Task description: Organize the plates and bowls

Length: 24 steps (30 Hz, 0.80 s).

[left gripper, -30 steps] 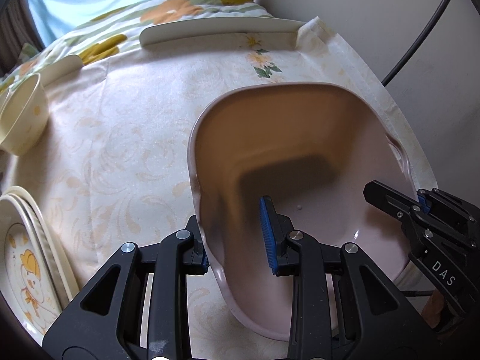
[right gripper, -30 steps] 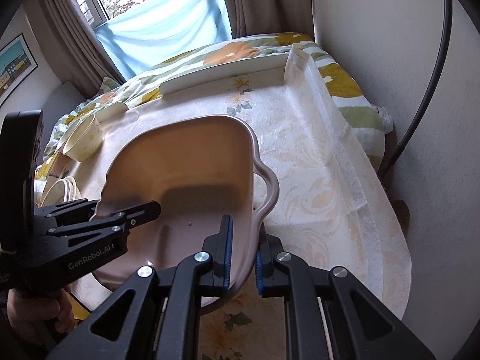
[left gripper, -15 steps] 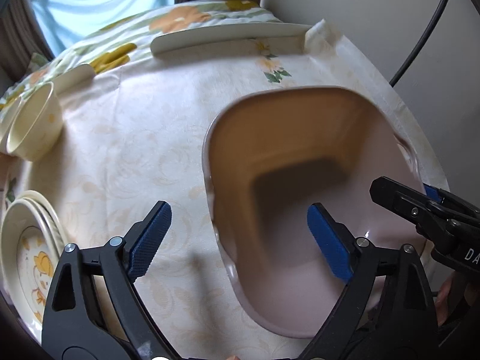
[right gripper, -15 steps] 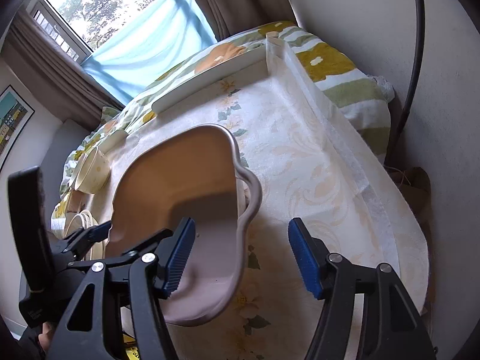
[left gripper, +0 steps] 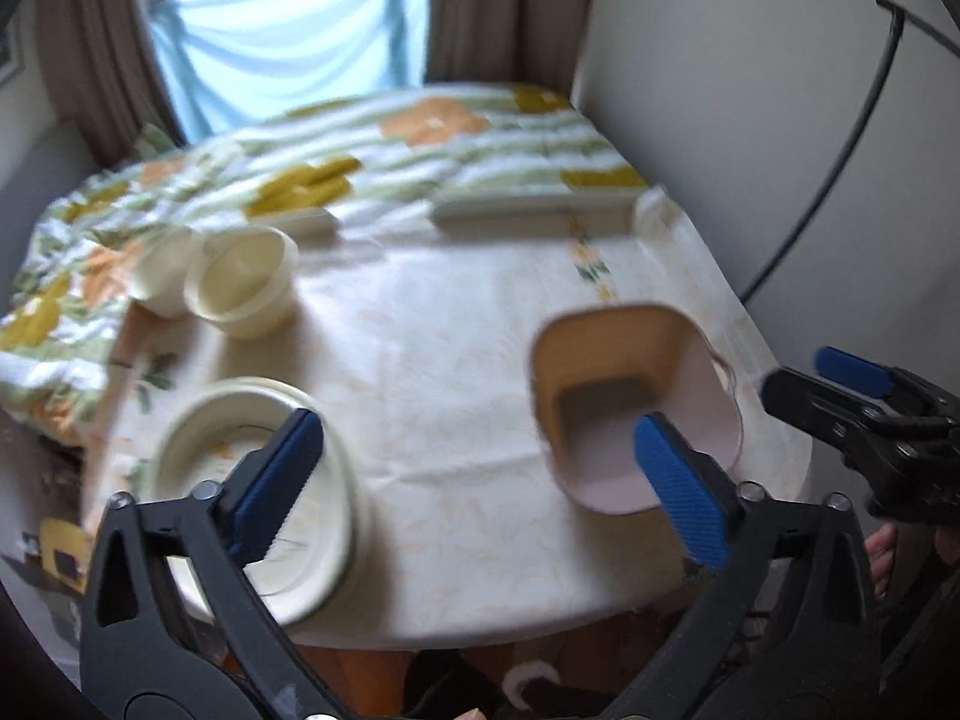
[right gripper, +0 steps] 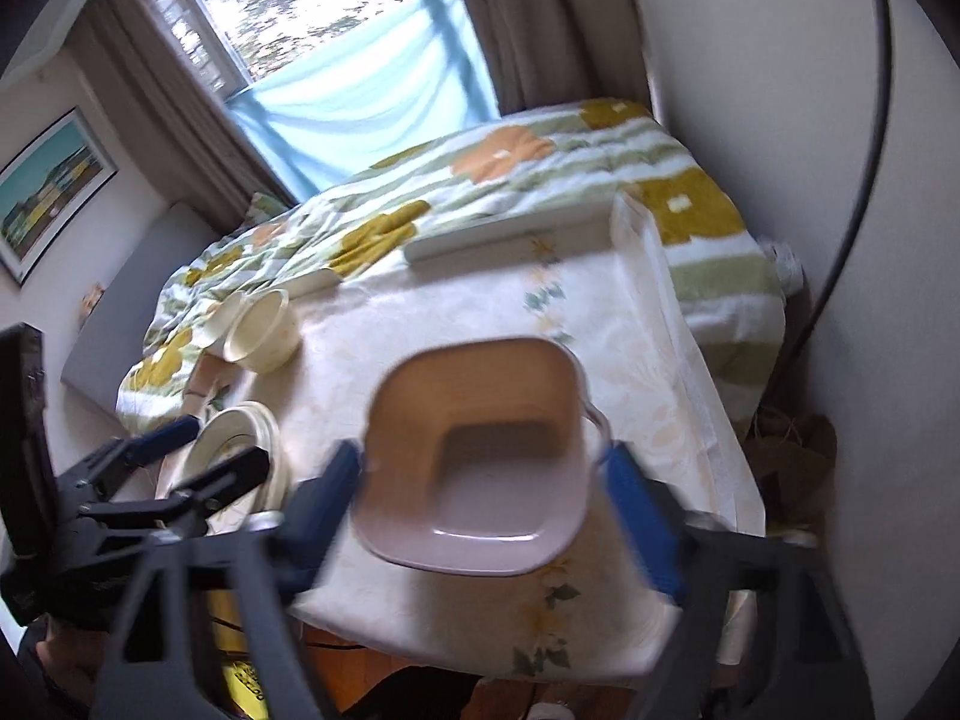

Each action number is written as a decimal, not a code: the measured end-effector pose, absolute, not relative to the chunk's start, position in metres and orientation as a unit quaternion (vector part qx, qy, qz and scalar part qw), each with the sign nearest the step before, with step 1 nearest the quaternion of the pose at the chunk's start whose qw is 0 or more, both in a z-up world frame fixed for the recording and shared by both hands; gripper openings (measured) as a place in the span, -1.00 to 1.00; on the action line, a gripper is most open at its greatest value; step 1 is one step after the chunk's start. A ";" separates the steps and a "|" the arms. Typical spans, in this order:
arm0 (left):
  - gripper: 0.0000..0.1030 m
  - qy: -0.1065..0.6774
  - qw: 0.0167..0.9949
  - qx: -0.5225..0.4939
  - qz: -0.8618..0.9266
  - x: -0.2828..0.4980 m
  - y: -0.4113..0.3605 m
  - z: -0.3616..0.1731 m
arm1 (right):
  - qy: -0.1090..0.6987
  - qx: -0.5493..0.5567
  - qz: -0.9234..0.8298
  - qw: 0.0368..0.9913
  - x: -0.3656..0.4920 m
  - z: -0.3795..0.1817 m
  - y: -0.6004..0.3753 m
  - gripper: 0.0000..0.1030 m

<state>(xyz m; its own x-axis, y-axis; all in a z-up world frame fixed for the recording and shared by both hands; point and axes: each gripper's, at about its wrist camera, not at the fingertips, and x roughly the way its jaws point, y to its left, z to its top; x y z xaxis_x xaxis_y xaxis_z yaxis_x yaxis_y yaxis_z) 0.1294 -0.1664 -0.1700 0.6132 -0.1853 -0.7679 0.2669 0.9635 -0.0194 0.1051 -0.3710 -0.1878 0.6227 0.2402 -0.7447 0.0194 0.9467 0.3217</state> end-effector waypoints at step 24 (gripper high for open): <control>1.00 0.475 0.879 -0.043 0.005 0.286 0.053 -0.164 | 0.494 0.014 0.204 0.845 0.317 -0.165 -0.172 1.00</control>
